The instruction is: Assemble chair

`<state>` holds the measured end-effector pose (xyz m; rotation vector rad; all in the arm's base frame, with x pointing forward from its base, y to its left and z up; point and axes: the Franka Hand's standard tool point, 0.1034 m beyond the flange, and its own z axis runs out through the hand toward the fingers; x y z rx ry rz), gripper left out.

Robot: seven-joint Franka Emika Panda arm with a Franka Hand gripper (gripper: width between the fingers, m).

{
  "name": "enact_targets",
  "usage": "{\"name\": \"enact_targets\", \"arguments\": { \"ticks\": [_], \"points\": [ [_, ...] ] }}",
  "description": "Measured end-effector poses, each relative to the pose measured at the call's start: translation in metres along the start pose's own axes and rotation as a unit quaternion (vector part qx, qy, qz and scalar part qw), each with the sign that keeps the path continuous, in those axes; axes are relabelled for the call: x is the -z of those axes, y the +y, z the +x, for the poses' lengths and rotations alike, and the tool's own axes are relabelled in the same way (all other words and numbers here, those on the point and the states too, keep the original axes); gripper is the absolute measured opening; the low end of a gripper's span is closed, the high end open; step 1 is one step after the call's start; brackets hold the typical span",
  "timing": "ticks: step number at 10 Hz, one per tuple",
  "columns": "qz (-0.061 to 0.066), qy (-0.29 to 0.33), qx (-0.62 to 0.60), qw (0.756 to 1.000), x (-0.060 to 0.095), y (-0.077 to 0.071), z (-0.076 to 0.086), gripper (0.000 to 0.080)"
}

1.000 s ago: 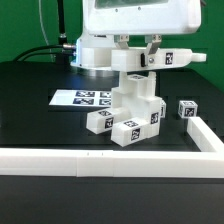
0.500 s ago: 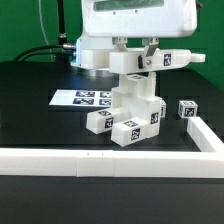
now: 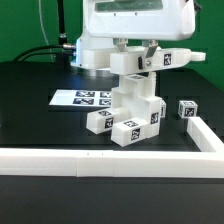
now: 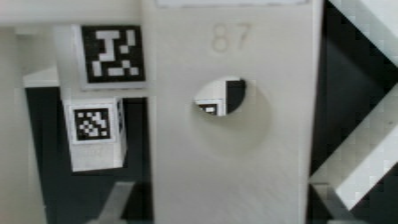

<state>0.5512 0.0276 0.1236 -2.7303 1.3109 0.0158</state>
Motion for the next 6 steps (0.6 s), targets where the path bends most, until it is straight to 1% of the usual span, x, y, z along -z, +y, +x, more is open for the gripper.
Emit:
{"name": "enact_targets", "arguments": {
  "ticks": [6],
  "points": [
    [-0.002,-0.001,0.001,1.000,-0.0018,-0.0001,-0.0015,0.0284]
  ]
}}
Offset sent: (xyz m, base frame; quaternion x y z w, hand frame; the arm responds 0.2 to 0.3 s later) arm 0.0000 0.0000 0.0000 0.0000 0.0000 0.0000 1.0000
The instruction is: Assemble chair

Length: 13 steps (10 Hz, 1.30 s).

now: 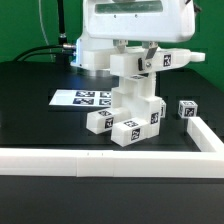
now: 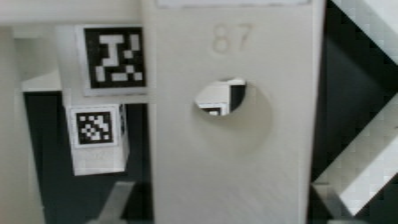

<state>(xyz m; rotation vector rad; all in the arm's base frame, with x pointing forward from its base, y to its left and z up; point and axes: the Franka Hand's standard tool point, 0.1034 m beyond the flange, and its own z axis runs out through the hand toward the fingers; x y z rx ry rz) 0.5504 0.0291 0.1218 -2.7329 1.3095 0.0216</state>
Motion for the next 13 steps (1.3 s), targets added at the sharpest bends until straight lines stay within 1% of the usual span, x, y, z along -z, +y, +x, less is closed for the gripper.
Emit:
{"name": "enact_targets", "arguments": {
  "ticks": [1,2,4,5,6,9,11,13],
  "points": [
    [0.000,0.000,0.002,1.000,-0.001,0.000,-0.002,0.0284],
    [-0.001,0.000,0.005,1.000,-0.005,0.001,-0.008,0.0284],
    [-0.001,-0.001,0.006,1.000,-0.005,0.000,-0.009,0.0284],
    [0.000,-0.002,0.005,1.000,-0.001,-0.003,-0.007,0.0284],
    [-0.001,-0.002,0.007,1.000,-0.002,-0.003,-0.008,0.0284],
    [-0.008,-0.005,0.007,1.000,-0.011,0.002,-0.009,0.0285],
    [-0.017,-0.008,0.007,1.000,-0.021,0.006,-0.010,0.0285],
    [-0.021,-0.009,0.006,1.000,-0.027,0.009,-0.010,0.0285]
  ]
}}
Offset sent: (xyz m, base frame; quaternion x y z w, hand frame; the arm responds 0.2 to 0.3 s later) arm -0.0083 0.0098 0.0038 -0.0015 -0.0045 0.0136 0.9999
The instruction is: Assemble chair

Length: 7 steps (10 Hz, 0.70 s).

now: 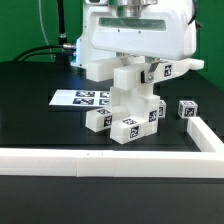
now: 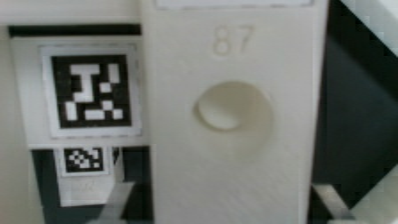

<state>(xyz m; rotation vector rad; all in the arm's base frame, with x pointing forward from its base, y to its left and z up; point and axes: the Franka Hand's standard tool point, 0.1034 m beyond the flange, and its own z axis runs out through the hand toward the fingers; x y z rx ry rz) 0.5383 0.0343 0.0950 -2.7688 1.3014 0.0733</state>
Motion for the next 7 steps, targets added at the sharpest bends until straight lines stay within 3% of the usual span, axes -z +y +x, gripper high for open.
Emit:
{"name": "enact_targets", "arguments": {
  "ticks": [7],
  "points": [
    [-0.005,0.013,0.024,1.000,-0.021,0.004,0.009,0.0285]
  ]
}}
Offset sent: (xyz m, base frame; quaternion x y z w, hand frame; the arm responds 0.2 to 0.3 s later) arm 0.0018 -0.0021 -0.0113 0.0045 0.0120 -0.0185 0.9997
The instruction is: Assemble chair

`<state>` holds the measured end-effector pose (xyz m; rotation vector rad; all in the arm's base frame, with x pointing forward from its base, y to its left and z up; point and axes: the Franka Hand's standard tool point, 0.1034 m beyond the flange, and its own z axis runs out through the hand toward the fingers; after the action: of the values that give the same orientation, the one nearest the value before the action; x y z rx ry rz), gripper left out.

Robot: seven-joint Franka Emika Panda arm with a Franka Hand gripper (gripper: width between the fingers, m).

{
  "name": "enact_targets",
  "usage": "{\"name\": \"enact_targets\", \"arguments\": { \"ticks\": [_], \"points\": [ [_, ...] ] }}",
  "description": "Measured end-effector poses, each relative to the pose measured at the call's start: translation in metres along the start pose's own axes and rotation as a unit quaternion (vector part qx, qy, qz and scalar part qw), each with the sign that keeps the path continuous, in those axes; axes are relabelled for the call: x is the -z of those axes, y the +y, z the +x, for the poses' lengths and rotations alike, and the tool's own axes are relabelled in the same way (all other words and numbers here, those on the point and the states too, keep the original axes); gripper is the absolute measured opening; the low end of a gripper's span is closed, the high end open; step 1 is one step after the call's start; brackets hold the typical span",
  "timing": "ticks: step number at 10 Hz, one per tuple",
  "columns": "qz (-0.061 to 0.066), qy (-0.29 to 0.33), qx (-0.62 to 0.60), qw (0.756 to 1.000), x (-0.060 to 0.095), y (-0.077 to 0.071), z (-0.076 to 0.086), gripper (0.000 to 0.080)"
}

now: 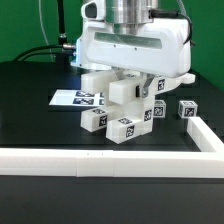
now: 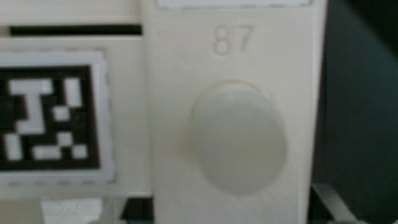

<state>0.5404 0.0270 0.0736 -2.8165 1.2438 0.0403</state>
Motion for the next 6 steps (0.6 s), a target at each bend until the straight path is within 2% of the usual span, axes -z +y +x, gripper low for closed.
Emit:
{"name": "enact_targets", "arguments": {
  "ticks": [3,6],
  "points": [
    [0.005,0.008,0.012,1.000,0.0004,-0.0039,0.0060,0.0285],
    [0.004,0.008,0.024,1.000,-0.0005,-0.0021,0.0076,0.0285]
  ]
}}
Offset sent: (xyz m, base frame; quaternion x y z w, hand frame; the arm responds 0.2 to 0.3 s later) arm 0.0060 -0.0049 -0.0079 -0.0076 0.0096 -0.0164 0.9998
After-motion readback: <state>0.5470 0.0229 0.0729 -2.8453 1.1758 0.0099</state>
